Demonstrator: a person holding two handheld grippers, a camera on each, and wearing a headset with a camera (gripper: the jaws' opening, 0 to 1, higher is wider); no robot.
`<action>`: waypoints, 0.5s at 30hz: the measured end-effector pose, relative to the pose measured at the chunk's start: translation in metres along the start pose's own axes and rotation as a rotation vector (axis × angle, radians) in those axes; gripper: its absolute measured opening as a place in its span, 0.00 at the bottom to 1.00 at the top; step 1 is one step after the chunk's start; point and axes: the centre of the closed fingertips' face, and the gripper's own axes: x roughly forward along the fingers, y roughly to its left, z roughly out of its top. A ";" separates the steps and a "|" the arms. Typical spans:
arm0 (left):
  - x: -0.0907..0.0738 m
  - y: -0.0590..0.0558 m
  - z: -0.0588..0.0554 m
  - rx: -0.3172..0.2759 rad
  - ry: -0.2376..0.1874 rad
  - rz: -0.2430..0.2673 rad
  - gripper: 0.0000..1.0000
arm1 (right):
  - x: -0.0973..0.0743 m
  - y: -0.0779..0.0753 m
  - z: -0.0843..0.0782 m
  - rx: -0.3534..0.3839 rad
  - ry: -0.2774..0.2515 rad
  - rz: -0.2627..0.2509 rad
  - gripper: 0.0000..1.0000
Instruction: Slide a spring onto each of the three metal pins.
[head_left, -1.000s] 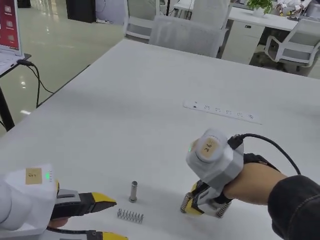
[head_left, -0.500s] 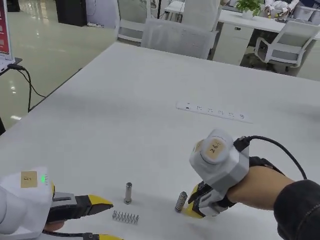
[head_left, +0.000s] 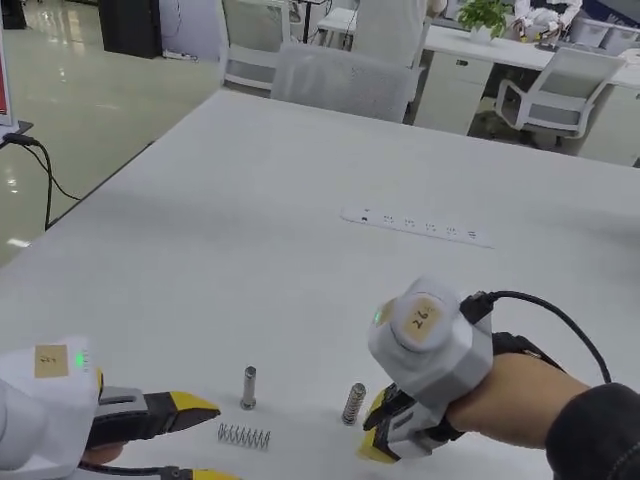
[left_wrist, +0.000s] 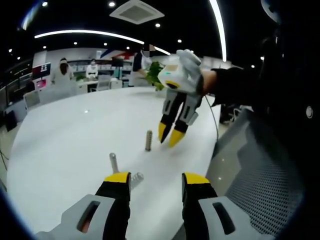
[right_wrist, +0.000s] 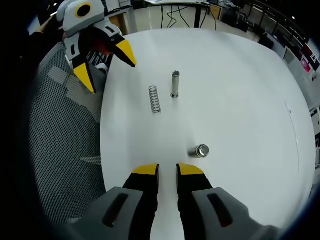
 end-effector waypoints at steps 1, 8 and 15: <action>0.000 0.000 0.000 0.000 -0.001 0.001 0.34 | 0.000 0.002 0.002 -0.004 -0.002 0.003 0.11; 0.000 0.000 0.001 0.003 -0.003 0.003 0.34 | 0.002 0.015 0.020 -0.054 -0.017 0.025 0.11; -0.001 0.001 0.000 0.004 0.003 0.009 0.34 | 0.009 0.021 0.039 -0.102 -0.037 0.043 0.11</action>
